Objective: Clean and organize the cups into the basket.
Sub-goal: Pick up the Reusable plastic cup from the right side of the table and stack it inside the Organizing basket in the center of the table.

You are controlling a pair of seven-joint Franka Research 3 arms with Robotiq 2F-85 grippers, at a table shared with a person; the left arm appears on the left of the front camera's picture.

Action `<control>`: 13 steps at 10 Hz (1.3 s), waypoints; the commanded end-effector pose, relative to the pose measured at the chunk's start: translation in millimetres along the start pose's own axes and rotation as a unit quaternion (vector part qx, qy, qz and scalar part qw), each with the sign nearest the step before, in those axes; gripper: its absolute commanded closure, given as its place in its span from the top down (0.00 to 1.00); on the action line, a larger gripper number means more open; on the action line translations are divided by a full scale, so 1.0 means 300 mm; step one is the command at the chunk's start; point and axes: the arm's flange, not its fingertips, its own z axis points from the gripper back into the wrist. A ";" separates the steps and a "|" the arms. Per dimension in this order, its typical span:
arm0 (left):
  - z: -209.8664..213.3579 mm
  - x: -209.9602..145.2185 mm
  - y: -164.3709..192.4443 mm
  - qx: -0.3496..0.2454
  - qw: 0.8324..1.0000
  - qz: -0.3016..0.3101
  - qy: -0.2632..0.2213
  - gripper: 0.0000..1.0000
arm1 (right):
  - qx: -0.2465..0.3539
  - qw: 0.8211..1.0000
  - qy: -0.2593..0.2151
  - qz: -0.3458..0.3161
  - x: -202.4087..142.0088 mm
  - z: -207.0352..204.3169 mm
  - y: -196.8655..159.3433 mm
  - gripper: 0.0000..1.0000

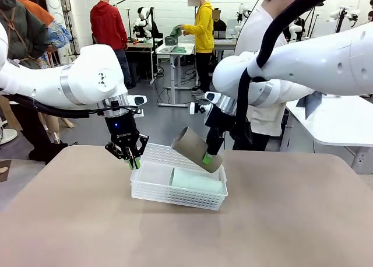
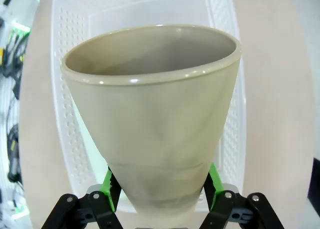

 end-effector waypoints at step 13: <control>0.001 -0.002 -0.004 -0.001 1.000 0.001 -0.005 0.00 | 0.003 0.992 -0.117 0.040 -0.115 0.199 0.070 1.00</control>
